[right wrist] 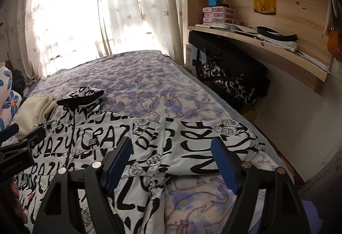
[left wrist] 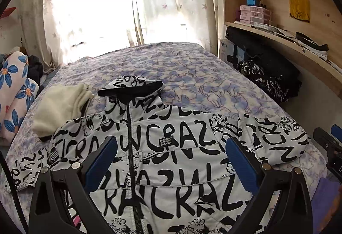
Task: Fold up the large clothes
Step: 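Reach the right tool to the jacket sleeve nearest it and grasp the cuff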
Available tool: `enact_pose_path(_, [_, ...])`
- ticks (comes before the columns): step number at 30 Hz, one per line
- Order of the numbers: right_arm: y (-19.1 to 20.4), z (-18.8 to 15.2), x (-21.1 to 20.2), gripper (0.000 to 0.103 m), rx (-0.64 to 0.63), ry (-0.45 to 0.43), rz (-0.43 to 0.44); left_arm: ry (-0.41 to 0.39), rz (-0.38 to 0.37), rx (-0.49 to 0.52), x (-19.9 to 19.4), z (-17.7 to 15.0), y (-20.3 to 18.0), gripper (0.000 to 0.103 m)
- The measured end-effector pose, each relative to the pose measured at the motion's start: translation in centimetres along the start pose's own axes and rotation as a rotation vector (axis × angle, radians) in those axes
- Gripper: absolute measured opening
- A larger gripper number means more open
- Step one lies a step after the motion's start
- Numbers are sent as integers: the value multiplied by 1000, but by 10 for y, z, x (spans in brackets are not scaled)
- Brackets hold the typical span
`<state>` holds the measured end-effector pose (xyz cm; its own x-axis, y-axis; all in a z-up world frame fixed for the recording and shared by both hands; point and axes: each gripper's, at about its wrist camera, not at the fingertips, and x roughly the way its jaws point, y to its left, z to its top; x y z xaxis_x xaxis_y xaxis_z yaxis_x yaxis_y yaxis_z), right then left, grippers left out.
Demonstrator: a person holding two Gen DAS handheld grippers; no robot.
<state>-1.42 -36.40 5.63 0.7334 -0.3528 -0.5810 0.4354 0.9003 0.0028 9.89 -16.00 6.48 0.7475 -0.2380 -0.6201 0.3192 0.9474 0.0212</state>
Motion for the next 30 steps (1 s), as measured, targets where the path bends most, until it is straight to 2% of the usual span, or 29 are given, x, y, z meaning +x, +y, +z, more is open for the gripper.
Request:
enact_pose_path(3, [-20,0,15,77,44,26,-2,18,-27,-7,15,1,-14,100])
enact_pose_path(11, [-79,-23,75,77,162,169,-95,-22,-65,75,54,-11,-60,101])
enact_pose_path(20, [-164,-63,134,77,447,326,-96,131,-104,66,122,-39,-78,101])
enact_pose_path(26, [-204,-76,165,76,609,359,-93,185,-104,112,144,-47,-87,100])
enact_pose_path(29, [-223,-77,184,66,686,358,-72,256,-132,82,156,-49,-84,100])
enact_pose_path(30, [-228,-77,191,60,704,363,-66,271,-138,70,158,-50,-82,100])
